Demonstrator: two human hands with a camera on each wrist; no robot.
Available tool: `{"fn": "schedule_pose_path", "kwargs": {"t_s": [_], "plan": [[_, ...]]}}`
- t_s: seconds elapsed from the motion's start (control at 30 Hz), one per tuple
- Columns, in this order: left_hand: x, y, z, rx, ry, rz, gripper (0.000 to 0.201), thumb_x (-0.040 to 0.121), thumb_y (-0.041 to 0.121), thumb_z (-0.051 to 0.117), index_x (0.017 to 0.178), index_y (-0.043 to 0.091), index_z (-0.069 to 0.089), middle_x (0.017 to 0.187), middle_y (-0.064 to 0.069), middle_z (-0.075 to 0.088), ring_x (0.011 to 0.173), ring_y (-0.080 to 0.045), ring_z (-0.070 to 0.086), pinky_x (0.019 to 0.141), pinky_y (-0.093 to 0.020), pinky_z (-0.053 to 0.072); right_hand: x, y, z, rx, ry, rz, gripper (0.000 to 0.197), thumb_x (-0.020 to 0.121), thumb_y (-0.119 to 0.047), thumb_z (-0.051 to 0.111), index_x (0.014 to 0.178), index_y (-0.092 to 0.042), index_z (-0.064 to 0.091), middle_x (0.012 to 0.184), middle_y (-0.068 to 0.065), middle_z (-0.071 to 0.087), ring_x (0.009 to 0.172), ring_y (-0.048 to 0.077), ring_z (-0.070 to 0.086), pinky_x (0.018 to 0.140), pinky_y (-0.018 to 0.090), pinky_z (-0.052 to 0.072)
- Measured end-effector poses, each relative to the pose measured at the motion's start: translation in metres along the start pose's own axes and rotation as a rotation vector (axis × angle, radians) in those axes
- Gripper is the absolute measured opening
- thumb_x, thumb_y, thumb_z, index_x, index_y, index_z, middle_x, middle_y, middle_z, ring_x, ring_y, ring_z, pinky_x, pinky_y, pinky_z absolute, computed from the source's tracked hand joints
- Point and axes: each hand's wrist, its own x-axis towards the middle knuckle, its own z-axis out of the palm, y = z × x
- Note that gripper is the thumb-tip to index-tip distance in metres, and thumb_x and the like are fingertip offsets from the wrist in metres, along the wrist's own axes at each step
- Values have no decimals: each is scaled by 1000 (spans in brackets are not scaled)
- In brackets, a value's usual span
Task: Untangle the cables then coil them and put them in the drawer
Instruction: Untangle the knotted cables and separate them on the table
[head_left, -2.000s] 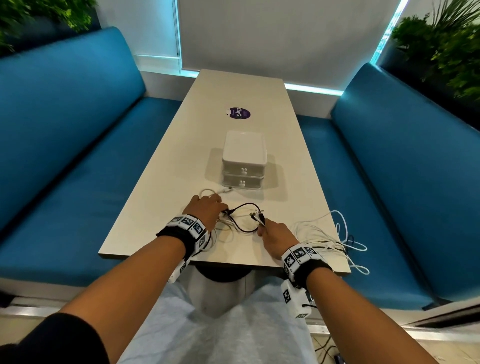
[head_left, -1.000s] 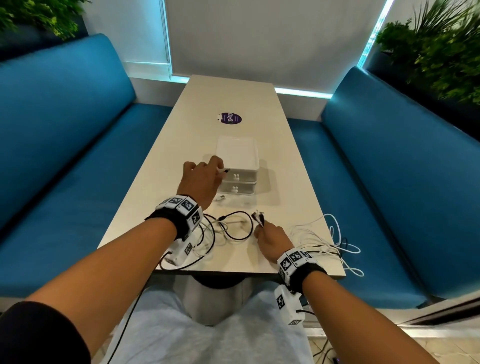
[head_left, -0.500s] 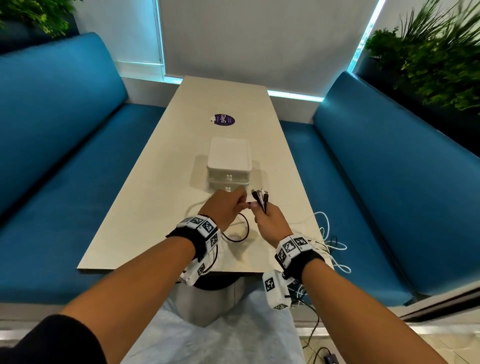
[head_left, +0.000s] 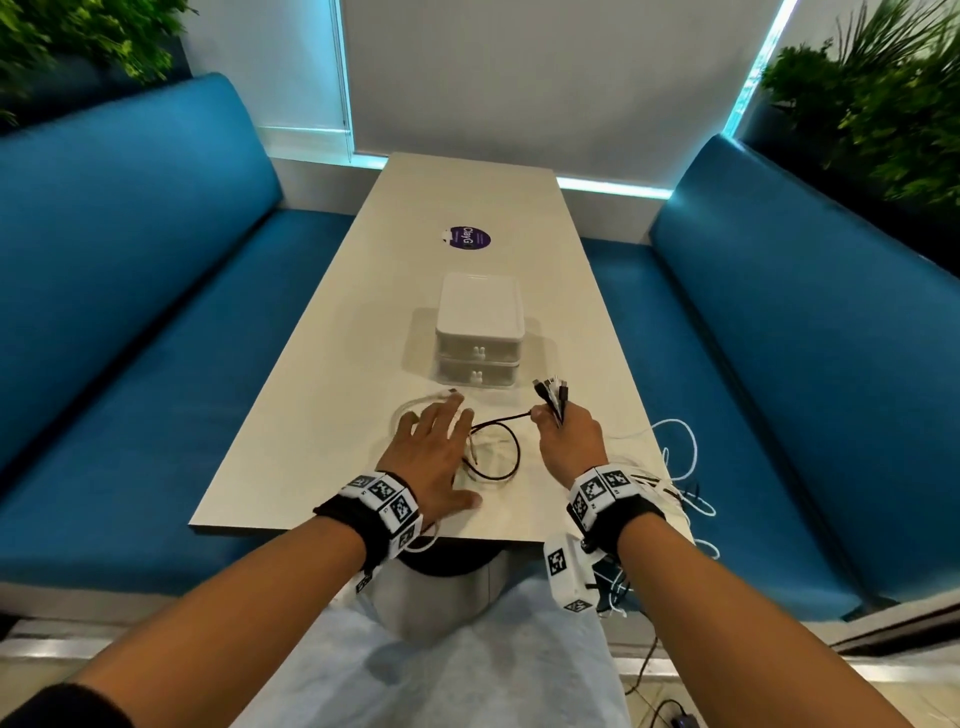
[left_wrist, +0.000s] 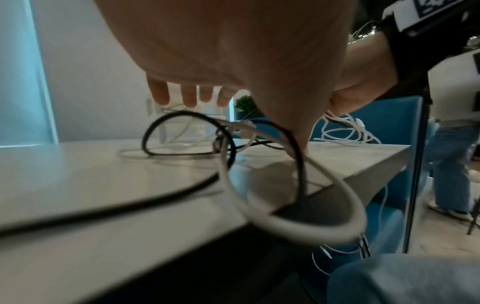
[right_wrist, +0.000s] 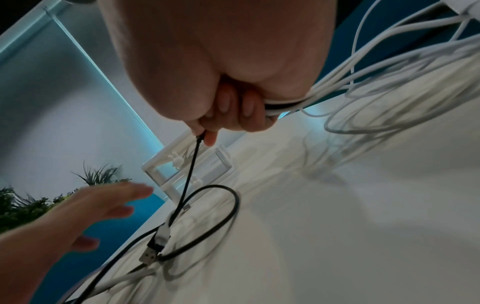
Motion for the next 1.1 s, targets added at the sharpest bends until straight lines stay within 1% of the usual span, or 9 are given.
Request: {"fn": "schedule_pose_path", "kwargs": {"t_s": [0.17,0.27,0.37,0.43,0.53,0.63,0.83,1.0,1.1], "plan": [[3,-36,-6,51,-85,172,62,96,34,54,150,24,27,155,0,29,135,-24,36,104,-38,33,-2,7,-3,-22,8,12,37,98,-36,49,122,-11,63,112,16,67,110,38,55,91,38,45],[6,-49,-10,112,-76,231,57,98,21,50,150,26,29,155,2,31,138,-23,33,109,-40,29,-6,7,-4,-40,-2,-22,37,99,-36,49,121,-11,63,110,17,68,108,38,56,87,36,45],[6,-32,-11,142,-57,139,67,84,26,57,147,26,33,159,1,21,145,-25,18,117,-50,8,-10,6,-4,-43,-6,-47,37,99,-35,48,125,-14,62,112,16,68,107,38,58,86,36,45],[7,-11,-17,11,28,45,68,78,34,55,143,24,37,157,1,24,146,-24,16,117,-51,4,-11,5,-6,-38,-2,-52,37,99,-35,47,126,-14,61,113,16,68,108,38,58,87,36,44],[17,27,-25,-271,196,-47,50,89,30,47,137,21,41,146,0,40,136,-20,33,115,-44,14,-12,4,-9,-29,-2,-57,35,98,-37,48,118,-13,64,107,14,69,105,38,58,83,35,43],[32,59,-15,-439,170,-117,42,100,31,39,140,19,40,137,-3,51,125,-25,47,109,-43,25,-14,1,-14,-30,-6,-70,32,98,-37,48,112,-13,65,101,12,69,100,35,59,78,32,40],[37,44,8,-246,38,-66,25,102,24,35,112,24,58,109,-1,61,107,-26,55,98,-40,30,-12,11,-20,-175,-50,-16,35,99,-38,46,111,-12,65,104,16,68,105,39,56,81,37,43],[30,28,4,-369,123,-101,23,99,16,38,100,22,60,96,-2,70,93,-30,58,92,-34,33,-17,-1,-12,-57,-90,60,43,97,-46,45,112,-11,64,114,18,65,113,39,53,93,38,42],[30,20,5,-416,173,-173,21,95,17,43,93,23,63,85,-2,73,89,-30,62,92,-34,39,-17,-5,-11,31,-87,75,45,95,-55,45,95,-14,63,100,12,65,97,33,57,86,37,43]]}}
